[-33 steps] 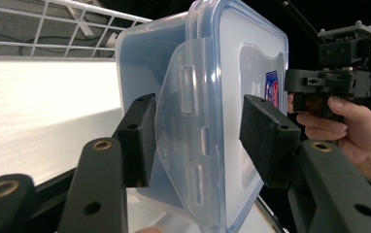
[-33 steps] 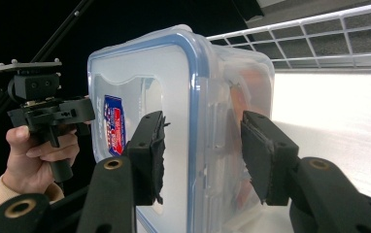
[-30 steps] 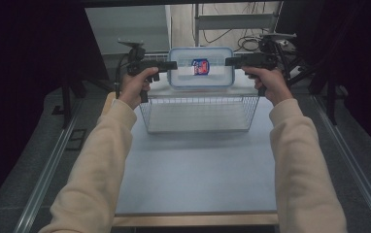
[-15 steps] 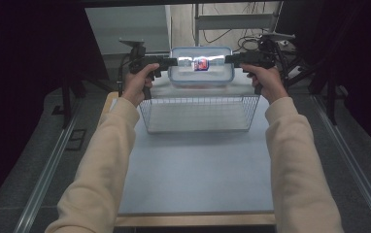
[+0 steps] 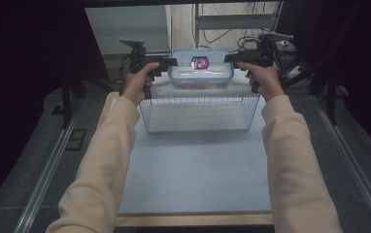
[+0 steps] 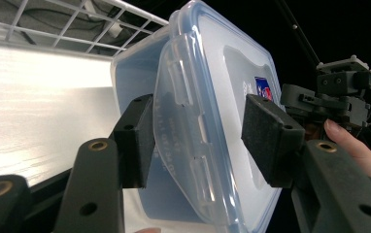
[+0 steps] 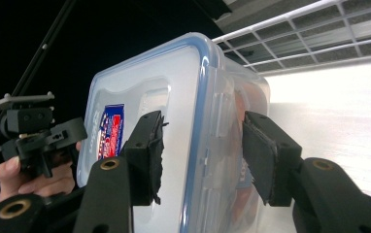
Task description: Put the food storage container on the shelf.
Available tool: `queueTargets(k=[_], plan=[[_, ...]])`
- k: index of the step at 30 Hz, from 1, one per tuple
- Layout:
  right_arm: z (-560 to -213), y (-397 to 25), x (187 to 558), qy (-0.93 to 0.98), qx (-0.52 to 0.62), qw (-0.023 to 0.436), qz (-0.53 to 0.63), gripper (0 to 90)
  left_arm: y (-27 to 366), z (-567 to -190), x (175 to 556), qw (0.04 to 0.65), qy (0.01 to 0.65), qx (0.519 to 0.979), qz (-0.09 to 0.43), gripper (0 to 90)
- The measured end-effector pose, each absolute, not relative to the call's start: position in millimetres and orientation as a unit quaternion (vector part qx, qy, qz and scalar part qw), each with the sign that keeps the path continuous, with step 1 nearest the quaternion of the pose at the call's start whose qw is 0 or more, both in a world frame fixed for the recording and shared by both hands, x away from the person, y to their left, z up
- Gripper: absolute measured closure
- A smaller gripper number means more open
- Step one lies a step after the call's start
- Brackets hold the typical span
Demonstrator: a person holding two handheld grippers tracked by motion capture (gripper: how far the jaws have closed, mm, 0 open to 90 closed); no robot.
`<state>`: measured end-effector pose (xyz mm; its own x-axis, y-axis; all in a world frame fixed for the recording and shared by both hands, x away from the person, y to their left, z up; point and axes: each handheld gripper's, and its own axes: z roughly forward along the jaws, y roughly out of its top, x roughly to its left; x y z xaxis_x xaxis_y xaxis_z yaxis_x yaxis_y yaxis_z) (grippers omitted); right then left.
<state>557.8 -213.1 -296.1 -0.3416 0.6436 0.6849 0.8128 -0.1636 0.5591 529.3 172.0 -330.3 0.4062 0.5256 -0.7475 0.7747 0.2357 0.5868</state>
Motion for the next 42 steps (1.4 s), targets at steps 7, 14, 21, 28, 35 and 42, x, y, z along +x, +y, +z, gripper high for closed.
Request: queueTargets(k=[7, 14, 21, 28, 35, 42], plan=[[-297.2, -207.2, 560.0, -0.648, -0.585, 0.062, -0.484, 49.1, 170.1, -332.3, 532.9, 0.562, 0.552, 0.608, -0.099, 46.6], [-296.8, -205.6, 558.1, -0.642, -0.595, 0.059, -0.48, 45.8, 167.3, -332.8, 532.1, 0.564, 0.553, 0.606, -0.091, 46.0], [-290.0, -210.7, 549.8, -0.656, -0.569, 0.01, -0.496, 40.3, 171.0, -324.2, 524.4, 0.588, 0.545, 0.595, -0.058, 43.5], [-283.3, -221.9, 530.2, -0.673, -0.52, 0.0, -0.526, 34.7, 174.1, -314.4, 505.4, 0.593, 0.527, 0.608, -0.018, 38.1], [-287.6, -234.0, 501.6, -0.695, -0.472, -0.015, -0.542, 32.3, 176.7, -312.3, 482.0, 0.596, 0.506, 0.623, 0.004, 33.4], [-302.3, -246.3, 458.2, -0.721, -0.422, -0.026, -0.548, 31.1, 175.6, -319.9, 429.1, 0.597, 0.459, 0.657, 0.038, 28.5]])
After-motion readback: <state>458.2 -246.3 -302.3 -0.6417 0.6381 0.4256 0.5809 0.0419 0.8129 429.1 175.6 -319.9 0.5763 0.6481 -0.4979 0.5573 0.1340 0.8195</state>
